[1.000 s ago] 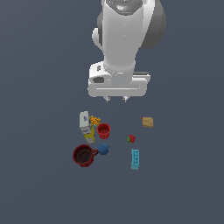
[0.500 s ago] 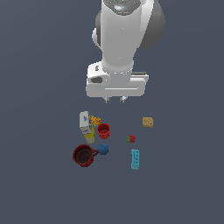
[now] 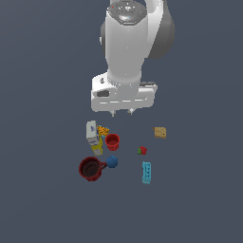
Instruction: Pick up a designated object from a clutter of objects.
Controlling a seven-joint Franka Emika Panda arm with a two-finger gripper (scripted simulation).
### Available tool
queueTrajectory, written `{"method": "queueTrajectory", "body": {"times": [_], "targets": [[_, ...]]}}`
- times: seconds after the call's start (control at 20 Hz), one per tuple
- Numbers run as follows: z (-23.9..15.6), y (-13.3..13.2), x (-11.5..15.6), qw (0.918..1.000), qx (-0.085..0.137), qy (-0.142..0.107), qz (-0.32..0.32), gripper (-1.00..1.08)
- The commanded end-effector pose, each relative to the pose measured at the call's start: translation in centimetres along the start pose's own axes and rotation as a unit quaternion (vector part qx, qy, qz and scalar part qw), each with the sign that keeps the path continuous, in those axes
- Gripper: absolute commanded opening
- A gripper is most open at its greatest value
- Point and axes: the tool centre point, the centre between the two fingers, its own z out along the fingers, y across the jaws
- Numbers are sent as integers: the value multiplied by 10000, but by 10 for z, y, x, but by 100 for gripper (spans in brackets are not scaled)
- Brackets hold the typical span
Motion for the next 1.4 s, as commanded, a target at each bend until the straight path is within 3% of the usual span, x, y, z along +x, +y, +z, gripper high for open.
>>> {"method": "queueTrajectory", "body": {"times": [0.0, 0.3, 0.65, 1.0, 1.35], "targets": [[5, 4, 4, 9998, -10, 28, -186, 28], [21, 19, 17, 9968, -49, 119, -791, 28], [42, 37, 33, 9872, -113, 229, -1572, 28], [64, 57, 46, 9714, -192, 329, -2345, 28], [87, 76, 58, 9493, -285, 418, -3104, 28]]}}
